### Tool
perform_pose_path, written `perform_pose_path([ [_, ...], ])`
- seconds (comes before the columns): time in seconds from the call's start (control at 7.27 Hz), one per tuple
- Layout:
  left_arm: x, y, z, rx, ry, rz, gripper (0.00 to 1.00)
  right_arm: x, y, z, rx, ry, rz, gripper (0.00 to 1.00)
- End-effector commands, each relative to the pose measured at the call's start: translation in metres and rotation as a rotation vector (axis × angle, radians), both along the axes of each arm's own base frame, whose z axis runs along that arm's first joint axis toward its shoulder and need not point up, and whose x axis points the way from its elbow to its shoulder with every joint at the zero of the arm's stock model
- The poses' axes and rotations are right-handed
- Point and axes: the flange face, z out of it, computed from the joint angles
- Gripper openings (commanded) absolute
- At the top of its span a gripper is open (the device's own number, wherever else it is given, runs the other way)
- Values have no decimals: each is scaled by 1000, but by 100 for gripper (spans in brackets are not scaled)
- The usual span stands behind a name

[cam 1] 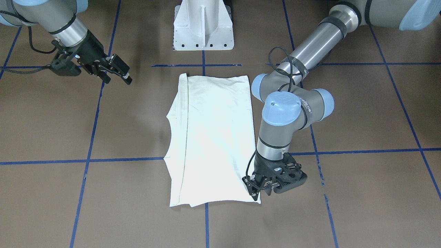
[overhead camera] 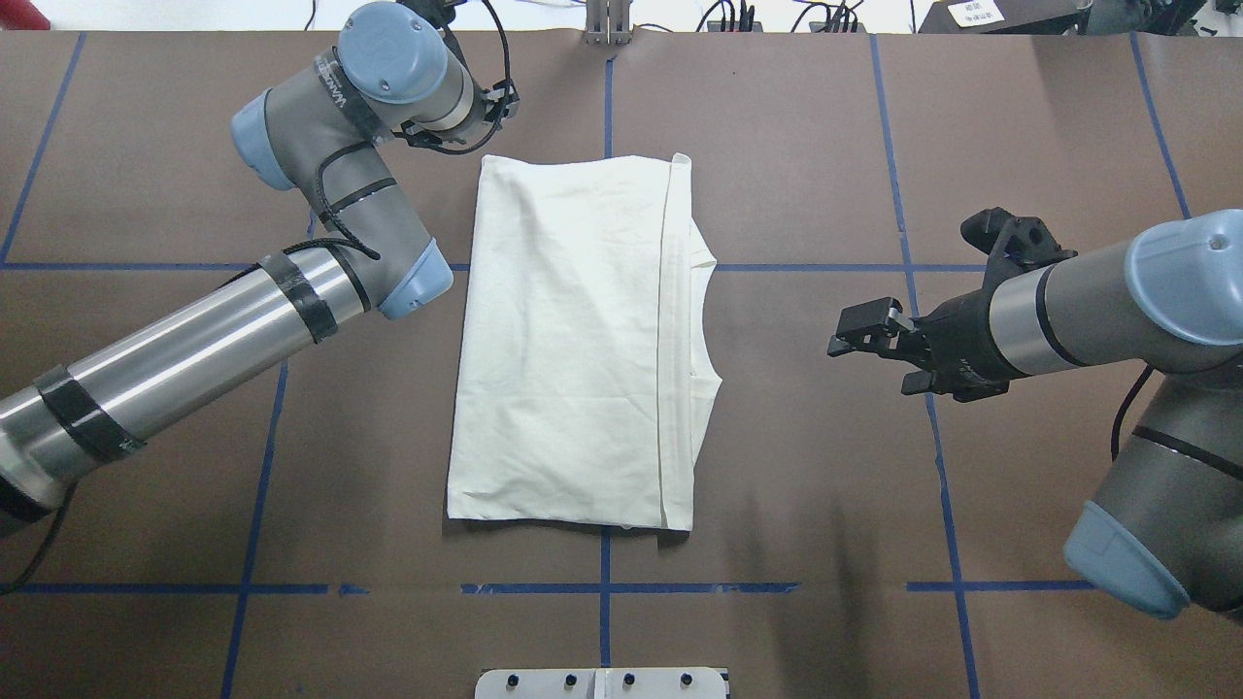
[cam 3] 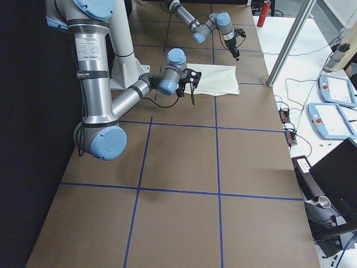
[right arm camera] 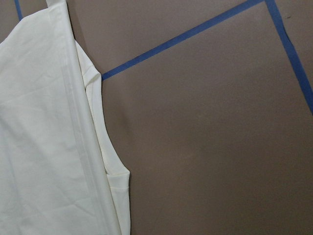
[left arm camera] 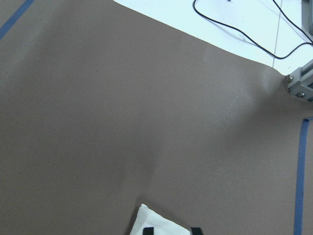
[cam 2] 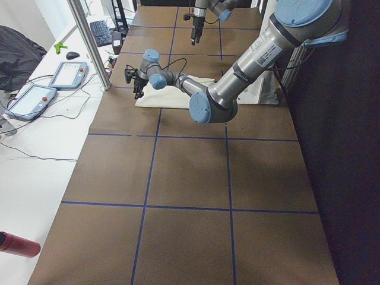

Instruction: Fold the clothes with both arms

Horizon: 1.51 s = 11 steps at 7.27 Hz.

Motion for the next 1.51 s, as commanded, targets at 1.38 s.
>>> perform_pose_path([
  [1.38,-113,171,-14,3,38,251,100,-252,78,-57,74,362,-253,100],
])
